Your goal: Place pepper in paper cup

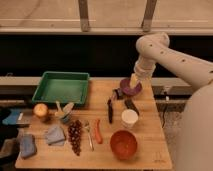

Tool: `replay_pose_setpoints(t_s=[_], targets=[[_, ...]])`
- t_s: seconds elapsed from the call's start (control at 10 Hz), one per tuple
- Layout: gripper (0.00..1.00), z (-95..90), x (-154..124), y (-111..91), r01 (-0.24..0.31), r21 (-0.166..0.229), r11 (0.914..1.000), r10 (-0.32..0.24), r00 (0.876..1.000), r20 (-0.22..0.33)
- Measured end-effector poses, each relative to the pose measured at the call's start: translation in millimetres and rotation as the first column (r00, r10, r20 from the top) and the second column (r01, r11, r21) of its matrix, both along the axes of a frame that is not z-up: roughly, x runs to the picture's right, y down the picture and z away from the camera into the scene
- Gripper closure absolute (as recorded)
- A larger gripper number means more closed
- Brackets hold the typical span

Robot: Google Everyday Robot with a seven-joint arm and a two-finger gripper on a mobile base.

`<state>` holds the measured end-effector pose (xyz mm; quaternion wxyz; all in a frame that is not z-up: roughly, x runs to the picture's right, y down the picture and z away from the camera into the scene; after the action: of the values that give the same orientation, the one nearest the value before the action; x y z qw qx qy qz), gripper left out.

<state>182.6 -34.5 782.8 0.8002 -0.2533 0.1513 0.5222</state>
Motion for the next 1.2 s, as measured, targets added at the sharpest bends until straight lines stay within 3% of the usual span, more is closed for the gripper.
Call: replay_pose_setpoints(t_s=[0.2,0.4,1.0,1.2], targets=[[0.38,12.3,-49,5,0.069,-0.042,0.9968,-0.066,0.995,0.073],[0.38,12.0,-73,14,0.098,-0.073,0.9925,-0.088,0.989,0.118],[0.38,13.2,-71,17,0.104,-0.083,0.9911,-0.094,0.989,0.117],[0.38,14.0,-91,37,0.147,-0.107,0.9833,-0.131,0.981,0.146]])
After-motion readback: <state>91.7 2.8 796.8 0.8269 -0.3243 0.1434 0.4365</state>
